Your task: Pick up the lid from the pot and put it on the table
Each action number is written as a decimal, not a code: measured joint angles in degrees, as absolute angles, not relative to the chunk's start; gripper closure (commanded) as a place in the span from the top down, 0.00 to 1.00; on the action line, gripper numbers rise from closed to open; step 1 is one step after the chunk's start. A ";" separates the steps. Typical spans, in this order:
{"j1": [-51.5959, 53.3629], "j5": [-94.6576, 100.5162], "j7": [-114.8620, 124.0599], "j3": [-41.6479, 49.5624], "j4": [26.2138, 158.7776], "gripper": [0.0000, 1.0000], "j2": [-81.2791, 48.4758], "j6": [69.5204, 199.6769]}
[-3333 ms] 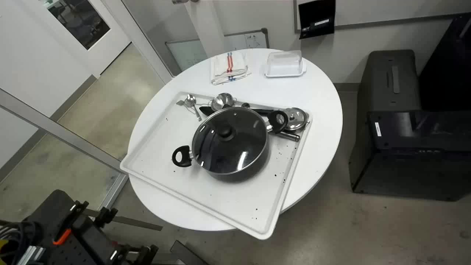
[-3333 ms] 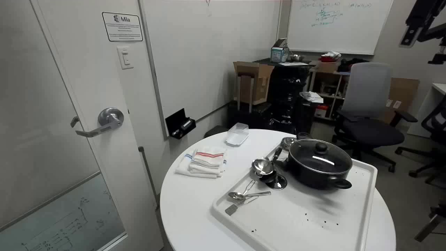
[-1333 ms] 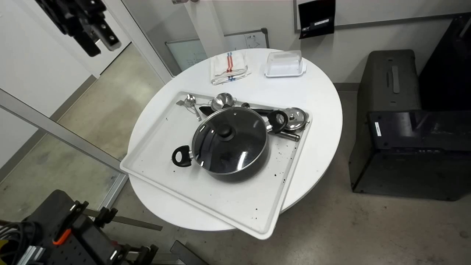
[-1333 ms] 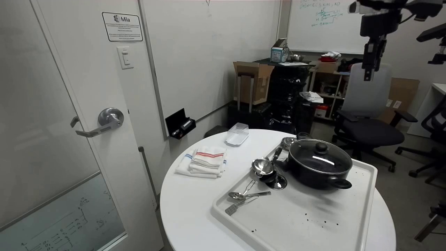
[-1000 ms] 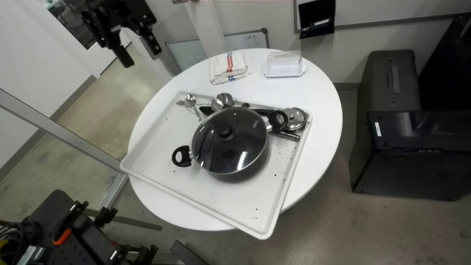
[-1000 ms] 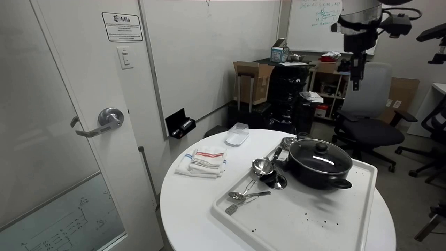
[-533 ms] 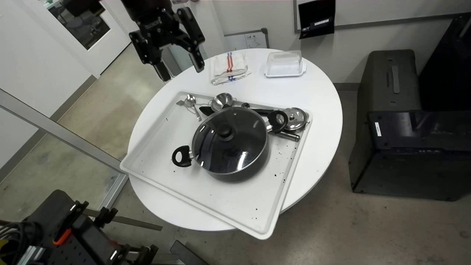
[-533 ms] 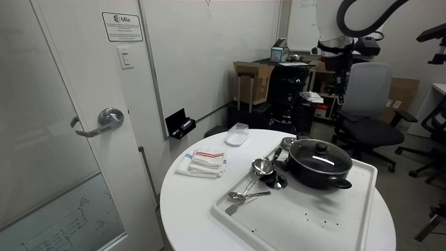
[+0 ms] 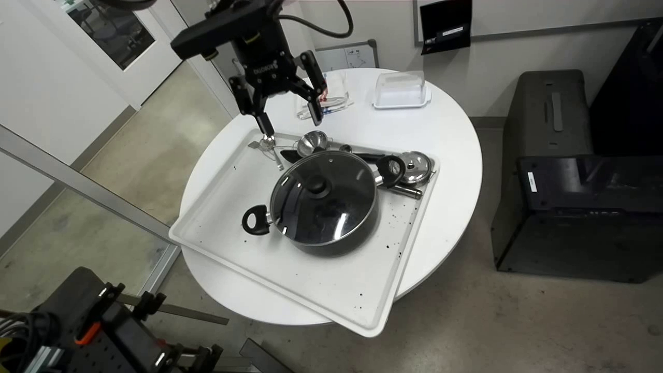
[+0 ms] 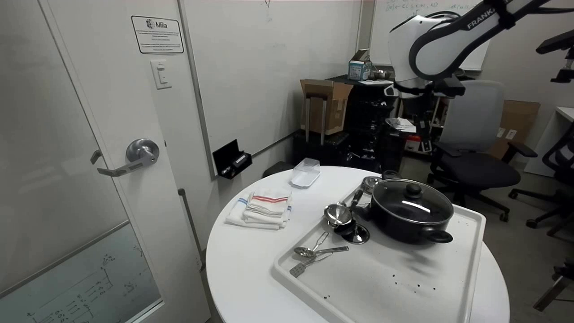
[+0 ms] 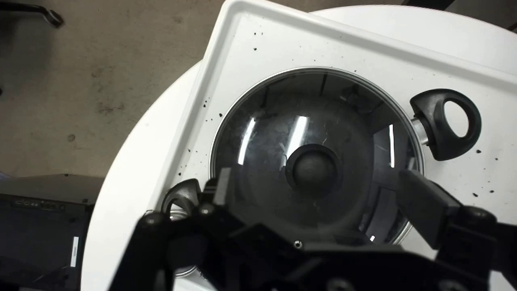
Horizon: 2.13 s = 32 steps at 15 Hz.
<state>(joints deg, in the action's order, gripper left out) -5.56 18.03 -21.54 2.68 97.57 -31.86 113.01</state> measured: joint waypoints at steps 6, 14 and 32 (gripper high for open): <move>-5.62 18.01 -22.55 2.03 96.78 1.00 -37.12 116.33; -5.57 18.01 -22.43 1.91 96.86 1.00 -42.93 120.83; -5.93 18.01 -22.10 3.19 97.54 0.39 -46.66 126.84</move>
<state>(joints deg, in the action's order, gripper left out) -5.93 18.01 -22.10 3.19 97.54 -46.66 126.84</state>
